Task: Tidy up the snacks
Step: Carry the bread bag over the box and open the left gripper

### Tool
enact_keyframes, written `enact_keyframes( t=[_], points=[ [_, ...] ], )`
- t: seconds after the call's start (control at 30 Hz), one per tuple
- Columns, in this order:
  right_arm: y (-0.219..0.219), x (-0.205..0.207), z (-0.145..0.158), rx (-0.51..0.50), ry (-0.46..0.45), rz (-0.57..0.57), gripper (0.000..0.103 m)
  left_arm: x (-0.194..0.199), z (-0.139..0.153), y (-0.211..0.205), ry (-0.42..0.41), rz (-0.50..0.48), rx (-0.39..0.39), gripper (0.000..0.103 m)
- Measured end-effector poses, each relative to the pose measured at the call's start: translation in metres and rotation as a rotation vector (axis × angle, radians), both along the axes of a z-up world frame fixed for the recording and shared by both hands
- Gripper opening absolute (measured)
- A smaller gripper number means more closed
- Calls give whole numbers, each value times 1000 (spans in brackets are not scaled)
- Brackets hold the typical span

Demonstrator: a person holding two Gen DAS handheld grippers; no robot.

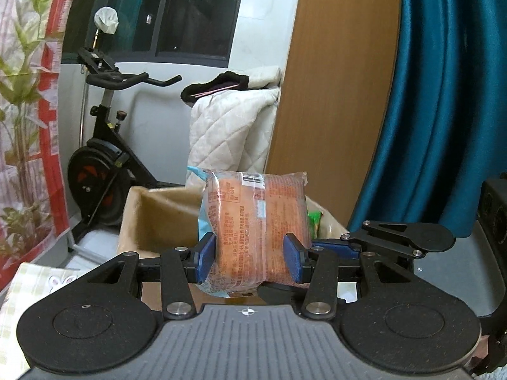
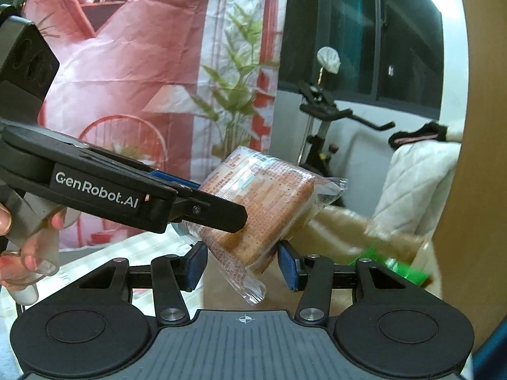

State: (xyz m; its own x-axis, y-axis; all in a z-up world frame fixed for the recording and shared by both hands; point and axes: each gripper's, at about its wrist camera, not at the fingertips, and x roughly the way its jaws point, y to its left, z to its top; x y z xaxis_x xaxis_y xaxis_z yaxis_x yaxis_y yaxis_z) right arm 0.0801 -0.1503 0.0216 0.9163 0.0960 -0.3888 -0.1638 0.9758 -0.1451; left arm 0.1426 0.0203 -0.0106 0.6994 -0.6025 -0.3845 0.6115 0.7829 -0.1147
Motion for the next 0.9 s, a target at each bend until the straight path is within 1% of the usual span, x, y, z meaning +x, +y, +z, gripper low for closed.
enact_keyframes(
  t=[0.17, 0.27, 0.33, 0.4, 0.43, 0.53, 0.6, 0.67, 0.73, 0.8, 0.9],
  points=[
    [-24, 34, 1, -20, -5, -24, 45, 37, -4, -17, 10, -1, -4, 49],
    [-35, 55, -4, -25, 20, -40, 45, 56, -12, -21, 21, 2, -6, 50],
    [-40, 64, -11, -28, 30, -47, 45, 61, -18, -24, 11, 6, 7, 51],
    [-42, 75, -20, -18, 37, -55, 45, 68, -24, -29, 7, 20, 30, 54],
    [-40, 80, -25, -14, 41, -59, 45, 71, -27, -30, 11, 28, 36, 54],
    [-44, 91, -39, 5, 56, -70, 45, 82, -33, -28, 41, 43, 16, 54],
    [-47, 97, -44, 46, 58, -90, 46, 87, -36, -26, 54, 58, 4, 54],
    [-46, 99, -48, 52, 62, -99, 47, 86, -36, -25, 48, 61, 14, 54],
    [-45, 103, -50, 32, 60, -116, 50, 85, -36, -23, 41, 83, 15, 56],
    [-45, 104, -49, 36, 61, -141, 53, 82, -32, -18, 29, 109, 8, 65],
    [-46, 104, -46, 60, 72, -157, 60, 78, -26, -11, 10, 131, 8, 68]
  ],
)
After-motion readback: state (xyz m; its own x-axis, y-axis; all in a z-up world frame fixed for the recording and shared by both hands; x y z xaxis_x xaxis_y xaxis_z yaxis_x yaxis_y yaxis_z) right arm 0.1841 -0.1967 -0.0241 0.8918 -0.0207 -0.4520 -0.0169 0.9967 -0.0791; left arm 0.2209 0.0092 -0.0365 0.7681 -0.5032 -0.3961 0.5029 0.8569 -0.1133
